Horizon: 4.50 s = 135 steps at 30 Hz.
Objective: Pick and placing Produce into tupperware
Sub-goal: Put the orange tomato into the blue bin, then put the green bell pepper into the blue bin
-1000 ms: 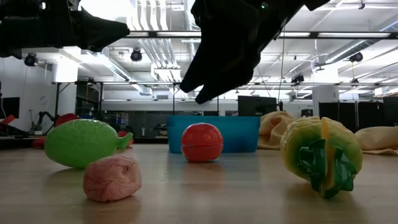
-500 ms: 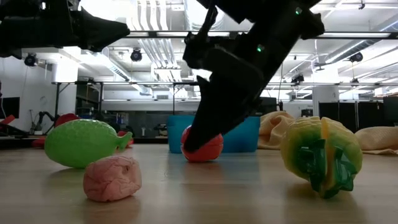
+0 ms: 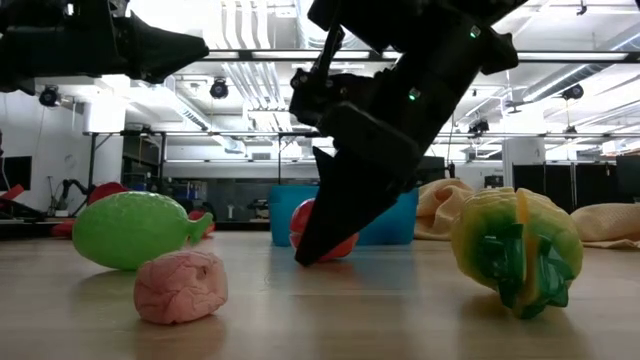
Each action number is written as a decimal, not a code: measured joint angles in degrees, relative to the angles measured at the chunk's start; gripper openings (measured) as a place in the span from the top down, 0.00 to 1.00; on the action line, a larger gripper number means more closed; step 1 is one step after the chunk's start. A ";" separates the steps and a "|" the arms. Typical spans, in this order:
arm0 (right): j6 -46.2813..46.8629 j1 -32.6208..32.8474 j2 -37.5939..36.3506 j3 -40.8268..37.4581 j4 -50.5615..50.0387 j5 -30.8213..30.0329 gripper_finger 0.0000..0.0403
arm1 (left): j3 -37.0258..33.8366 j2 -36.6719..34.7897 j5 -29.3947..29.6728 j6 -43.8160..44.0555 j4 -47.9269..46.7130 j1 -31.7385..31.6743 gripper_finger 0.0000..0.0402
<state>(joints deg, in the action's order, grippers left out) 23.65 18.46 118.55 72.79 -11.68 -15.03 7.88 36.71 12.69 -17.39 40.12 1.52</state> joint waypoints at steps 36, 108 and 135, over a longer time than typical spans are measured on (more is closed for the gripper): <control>-2.74 -3.15 -8.04 10.29 -21.74 -15.05 0.37 | 0.00 0.02 0.02 0.02 -0.01 -0.02 0.53; 0.33 9.52 -43.88 1.03 -24.65 -5.54 0.38 | -0.02 0.02 0.08 0.02 -0.07 -0.02 0.53; 58.86 23.68 -23.94 2.45 -33.83 9.29 0.22 | -0.02 0.02 0.07 0.26 -0.03 0.00 0.53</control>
<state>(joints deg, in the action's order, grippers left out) 82.50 42.13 94.61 75.24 -45.51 -5.74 7.86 36.73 12.75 -17.13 40.09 1.52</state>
